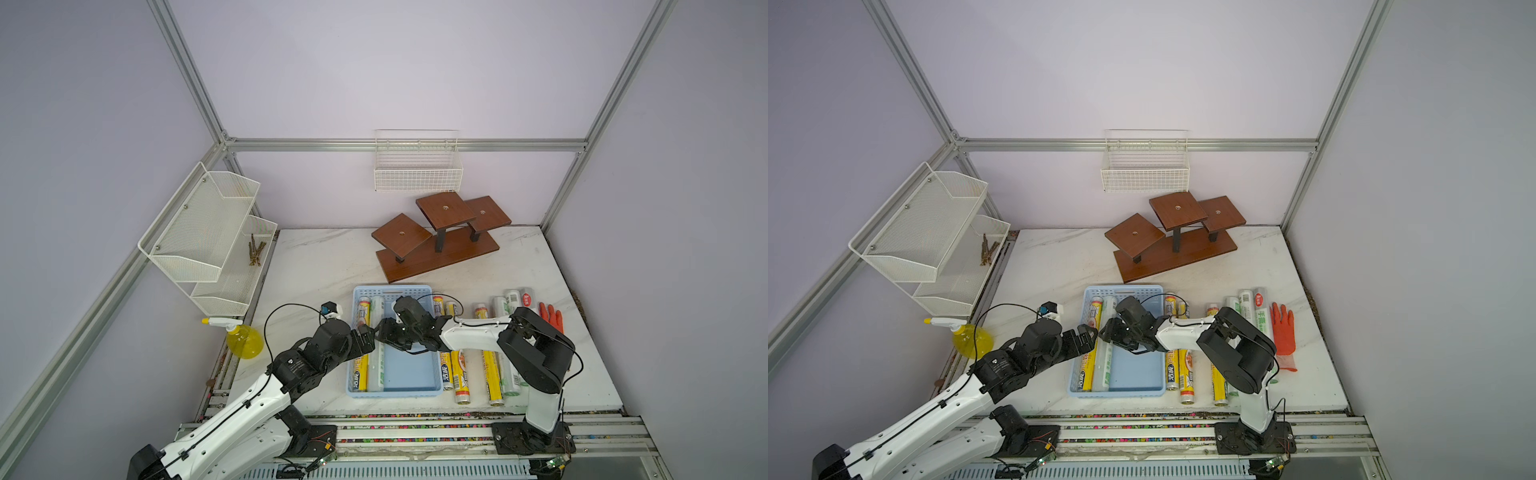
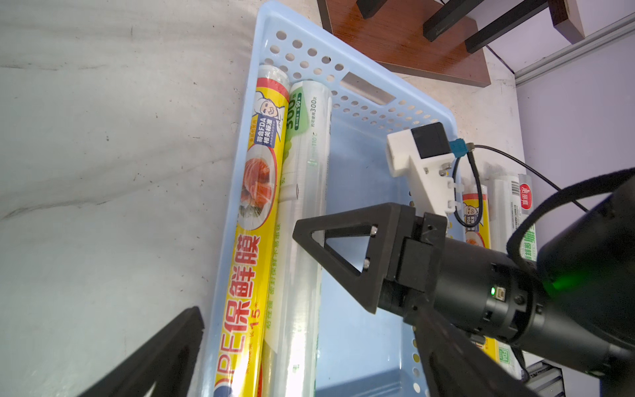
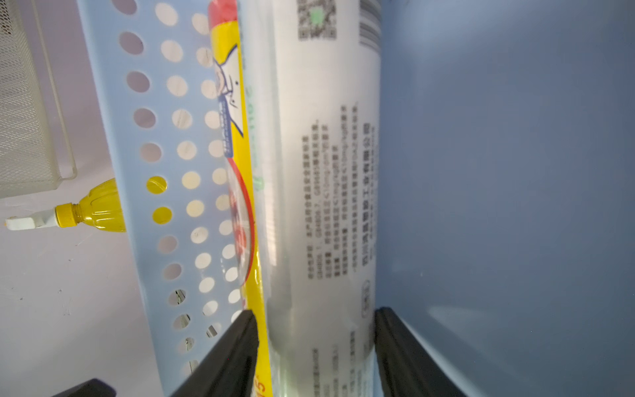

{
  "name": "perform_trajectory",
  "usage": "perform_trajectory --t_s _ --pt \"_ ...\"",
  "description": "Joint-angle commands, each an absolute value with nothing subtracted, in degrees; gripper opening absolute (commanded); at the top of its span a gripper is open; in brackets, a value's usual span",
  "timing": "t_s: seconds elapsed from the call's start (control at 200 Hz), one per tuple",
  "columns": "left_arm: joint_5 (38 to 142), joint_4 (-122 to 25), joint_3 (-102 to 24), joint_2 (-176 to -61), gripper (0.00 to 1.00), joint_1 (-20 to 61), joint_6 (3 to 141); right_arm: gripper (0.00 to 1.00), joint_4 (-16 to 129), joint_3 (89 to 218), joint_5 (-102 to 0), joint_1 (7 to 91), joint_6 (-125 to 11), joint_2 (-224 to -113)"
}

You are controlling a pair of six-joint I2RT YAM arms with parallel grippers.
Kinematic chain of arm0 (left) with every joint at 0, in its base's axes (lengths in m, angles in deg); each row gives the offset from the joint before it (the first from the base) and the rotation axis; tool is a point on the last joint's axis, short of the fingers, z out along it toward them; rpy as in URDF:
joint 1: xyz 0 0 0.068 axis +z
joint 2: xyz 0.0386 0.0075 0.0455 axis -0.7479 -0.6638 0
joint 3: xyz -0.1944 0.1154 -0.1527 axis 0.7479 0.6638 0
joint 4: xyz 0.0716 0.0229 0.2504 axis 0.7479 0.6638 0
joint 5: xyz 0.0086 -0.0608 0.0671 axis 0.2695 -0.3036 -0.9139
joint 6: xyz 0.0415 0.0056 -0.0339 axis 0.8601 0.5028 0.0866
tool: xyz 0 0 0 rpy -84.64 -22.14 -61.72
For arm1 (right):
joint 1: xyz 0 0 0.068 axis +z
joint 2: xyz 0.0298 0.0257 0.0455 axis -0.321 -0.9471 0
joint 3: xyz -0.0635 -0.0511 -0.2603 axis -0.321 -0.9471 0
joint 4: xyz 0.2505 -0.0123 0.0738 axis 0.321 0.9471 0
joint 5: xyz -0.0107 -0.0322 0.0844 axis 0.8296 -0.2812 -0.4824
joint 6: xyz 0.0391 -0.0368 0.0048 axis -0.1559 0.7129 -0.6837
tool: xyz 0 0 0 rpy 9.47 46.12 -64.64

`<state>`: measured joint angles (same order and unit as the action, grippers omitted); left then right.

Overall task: Put the plastic wrap into the basket
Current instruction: Place the plastic wrap in the basket, then pick up the plastic wrap from the center of the board.

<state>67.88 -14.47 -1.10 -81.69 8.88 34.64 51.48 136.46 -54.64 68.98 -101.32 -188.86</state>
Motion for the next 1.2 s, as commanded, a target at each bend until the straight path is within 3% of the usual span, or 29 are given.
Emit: perform_trajectory --t_s 0.0,0.2,0.23,0.42,0.695,0.78,0.865,0.925,1.085,1.195 --pt "68.44 -16.08 -3.29 -80.79 1.00 8.75 36.48 0.59 48.76 136.59 -55.56 69.29 -100.88 -187.38" --pt "70.45 -17.73 -4.15 -81.18 1.00 8.72 38.97 0.65 52.72 136.07 -52.51 69.05 -98.40 -183.75" --pt "70.48 -17.79 -4.39 -81.39 1.00 8.72 39.11 0.71 53.55 135.92 -51.79 68.92 -97.93 -182.96" --pt "71.24 -19.67 -5.66 -80.75 1.00 8.62 40.24 0.75 61.37 135.16 -46.64 67.76 -93.38 -175.81" --pt "76.42 -29.72 -5.38 -82.98 1.00 7.45 39.33 0.83 79.13 130.72 -13.23 66.49 -82.85 -151.00" --pt "76.00 -30.69 -8.27 -87.24 1.00 5.00 40.33 0.93 82.32 128.82 -7.12 64.53 -78.27 -144.70" --pt "75.27 -31.49 -12.21 -92.84 1.00 1.89 41.99 0.96 83.35 125.30 -6.36 59.39 -75.01 -139.44" --pt "75.16 -31.74 -15.30 -97.34 1.00 -0.04 43.20 0.95 83.88 122.61 -9.95 53.69 -74.61 -136.57" --pt "74.54 -31.01 -24.15 -108.61 1.00 -4.97 46.13 0.75 84.69 116.05 -19.27 40.00 -74.73 -132.31" --pt "73.39 -23.63 -32.73 -115.76 1.00 -7.72 48.27 0.70 88.77 113.80 -24.71 31.99 -75.61 -133.74"
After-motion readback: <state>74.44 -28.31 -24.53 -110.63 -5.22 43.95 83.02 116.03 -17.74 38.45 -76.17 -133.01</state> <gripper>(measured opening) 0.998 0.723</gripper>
